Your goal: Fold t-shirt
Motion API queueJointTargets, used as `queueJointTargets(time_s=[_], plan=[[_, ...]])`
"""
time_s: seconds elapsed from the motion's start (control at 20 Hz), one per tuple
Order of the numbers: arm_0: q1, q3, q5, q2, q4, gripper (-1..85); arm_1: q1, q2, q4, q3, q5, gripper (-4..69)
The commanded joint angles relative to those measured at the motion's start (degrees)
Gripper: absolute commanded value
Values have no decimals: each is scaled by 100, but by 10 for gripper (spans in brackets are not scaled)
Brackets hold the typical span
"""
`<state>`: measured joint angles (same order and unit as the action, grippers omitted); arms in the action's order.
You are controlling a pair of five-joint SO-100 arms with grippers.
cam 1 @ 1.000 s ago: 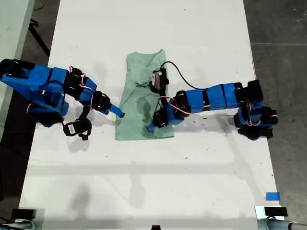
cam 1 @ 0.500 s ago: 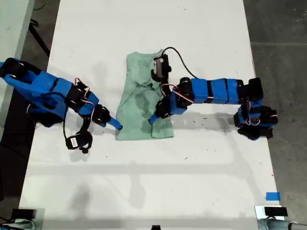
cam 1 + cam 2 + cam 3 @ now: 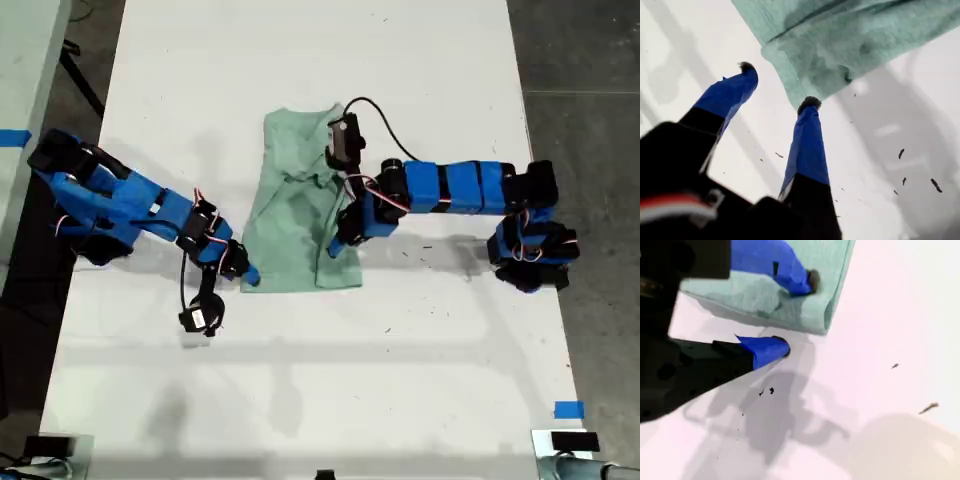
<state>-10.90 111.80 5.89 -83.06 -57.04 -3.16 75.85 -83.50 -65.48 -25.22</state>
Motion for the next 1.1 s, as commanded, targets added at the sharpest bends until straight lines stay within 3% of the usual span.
queueJointTargets(time_s=[0.0, 0.15, 0.25, 0.35, 0.45, 0.65, 0.8, 0.85, 0.95, 1.05], plan=[[220, -316, 88, 26, -141, 0, -9, 923, 123, -817, 281, 181], [325, -457, 62, -70, -589, -1, -18, 1863, 598, -2399, 589, 130], [343, -738, 53, -272, -1160, -1, 18, 2320, 853, -3243, 756, 54], [396, -1099, -26, -387, -1670, -1, 44, 2496, 1090, -3744, 826, 36], [422, -1415, -290, -615, -1784, -1, 44, 2514, 1283, -3938, 853, 34], [510, -3498, -1749, 475, -1617, -1, 53, 2558, 1450, -4157, 861, 32], [659, -5766, -2320, 2417, -1837, -1, 53, 2733, 1494, -4315, 923, 31], [721, -6706, -2355, 3103, -2188, 25, 44, 2804, 1521, -4377, 967, 31], [800, -6908, -2637, 3349, -2145, 307, 35, 2953, 1547, -4518, 1011, 34], [853, -6908, -2936, 3041, -2558, 375, 53, 3094, 1591, -4658, 1028, 34]])
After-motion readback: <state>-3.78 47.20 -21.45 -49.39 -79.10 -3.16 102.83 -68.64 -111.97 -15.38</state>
